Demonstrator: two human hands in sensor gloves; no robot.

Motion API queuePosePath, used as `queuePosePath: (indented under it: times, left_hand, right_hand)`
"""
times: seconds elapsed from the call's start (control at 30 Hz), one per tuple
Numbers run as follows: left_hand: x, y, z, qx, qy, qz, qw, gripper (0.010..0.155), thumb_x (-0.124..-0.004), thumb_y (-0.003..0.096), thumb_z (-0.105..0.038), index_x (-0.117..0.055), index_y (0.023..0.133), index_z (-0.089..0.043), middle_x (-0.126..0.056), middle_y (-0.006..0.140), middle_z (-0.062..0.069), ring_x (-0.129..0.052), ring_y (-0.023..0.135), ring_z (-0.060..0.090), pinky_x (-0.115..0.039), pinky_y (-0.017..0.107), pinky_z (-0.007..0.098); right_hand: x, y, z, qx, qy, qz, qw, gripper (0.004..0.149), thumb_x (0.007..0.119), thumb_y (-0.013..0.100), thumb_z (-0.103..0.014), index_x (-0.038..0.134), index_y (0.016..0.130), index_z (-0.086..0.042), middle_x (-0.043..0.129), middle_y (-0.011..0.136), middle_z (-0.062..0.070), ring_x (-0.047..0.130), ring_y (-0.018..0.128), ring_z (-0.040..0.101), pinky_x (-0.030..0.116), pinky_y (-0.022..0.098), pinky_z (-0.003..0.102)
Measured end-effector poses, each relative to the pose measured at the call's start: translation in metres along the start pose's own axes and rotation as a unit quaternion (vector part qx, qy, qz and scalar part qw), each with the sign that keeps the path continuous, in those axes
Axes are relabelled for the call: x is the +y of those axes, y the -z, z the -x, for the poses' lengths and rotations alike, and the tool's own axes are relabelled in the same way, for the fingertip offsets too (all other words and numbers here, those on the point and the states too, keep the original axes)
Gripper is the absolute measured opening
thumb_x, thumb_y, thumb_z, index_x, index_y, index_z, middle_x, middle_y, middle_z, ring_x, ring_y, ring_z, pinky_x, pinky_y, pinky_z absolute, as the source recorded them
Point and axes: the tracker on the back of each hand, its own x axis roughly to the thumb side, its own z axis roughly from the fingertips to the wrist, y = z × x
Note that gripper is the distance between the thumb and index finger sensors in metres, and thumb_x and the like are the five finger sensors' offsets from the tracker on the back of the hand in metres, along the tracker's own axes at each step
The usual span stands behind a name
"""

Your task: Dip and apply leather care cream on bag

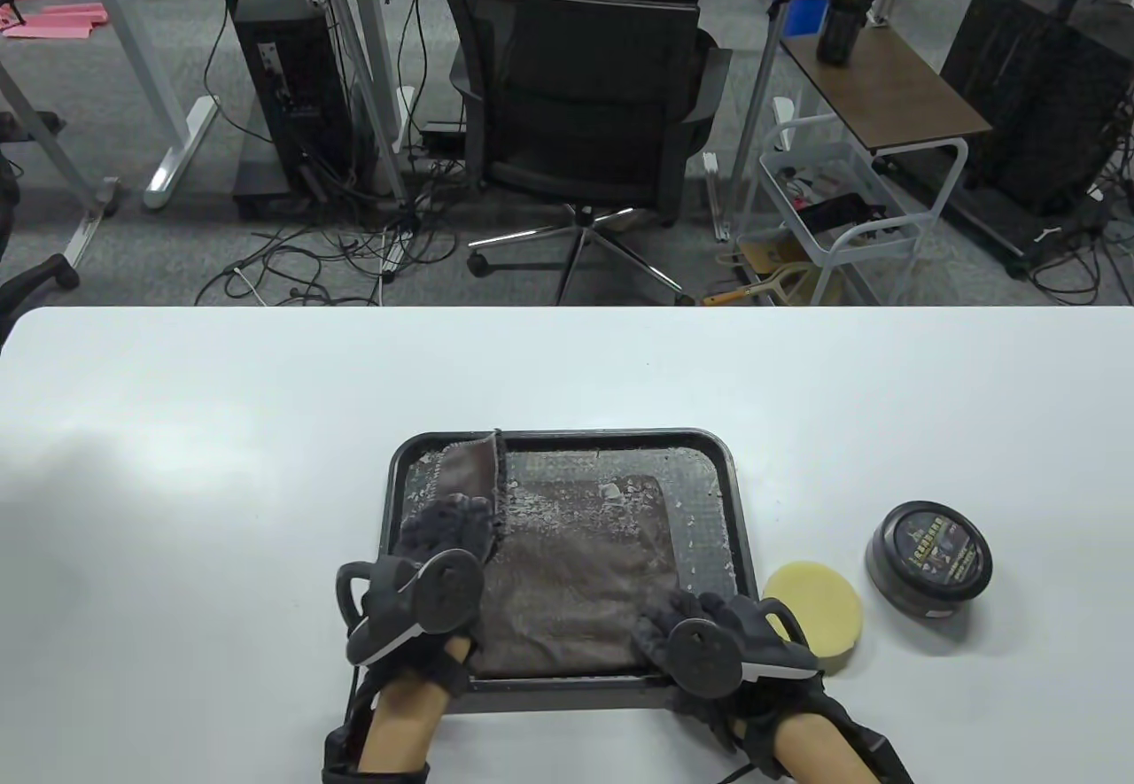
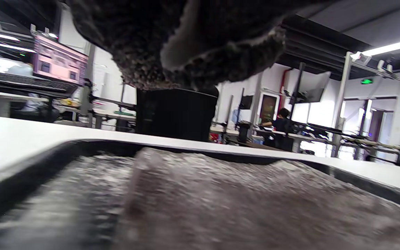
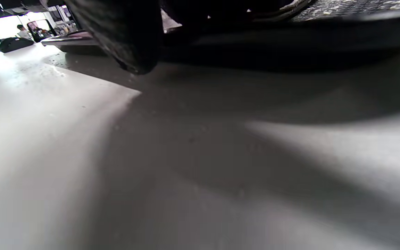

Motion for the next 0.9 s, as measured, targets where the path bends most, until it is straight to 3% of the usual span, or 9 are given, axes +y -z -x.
queuePosePath:
  times: [0.37, 0.9]
  left_hand:
    - [-0.040, 0.054, -0.080, -0.068, 0.000, 0.048, 0.997, 0.056, -0.080, 0.0459, -0.023, -0.077, 0.101, -0.013, -0.078, 0.097, 0.015, -0.081, 0.089, 0.041, -0.073, 0.064, 0.054]
    - [-0.078, 0.109, -0.140, -0.100, -0.015, 0.098, 0.990, 0.056, -0.080, 0.0457, -0.024, -0.077, 0.101, -0.019, -0.077, 0.099, 0.008, -0.078, 0.094, 0.036, -0.070, 0.068, 0.052]
  right_hand:
    - [0.004, -0.003, 0.007, 0.007, 0.049, 0.015, 0.999, 0.066, 0.087, 0.041, -0.031, 0.063, 0.101, -0.015, 0.053, 0.108, 0.019, 0.050, 0.096, 0.048, 0.042, 0.066, 0.061]
    - [0.005, -0.004, 0.014, 0.013, 0.090, 0.002, 0.996, 0.066, 0.086, 0.043, -0.031, 0.060, 0.102, -0.017, 0.049, 0.110, 0.016, 0.045, 0.098, 0.045, 0.040, 0.066, 0.060]
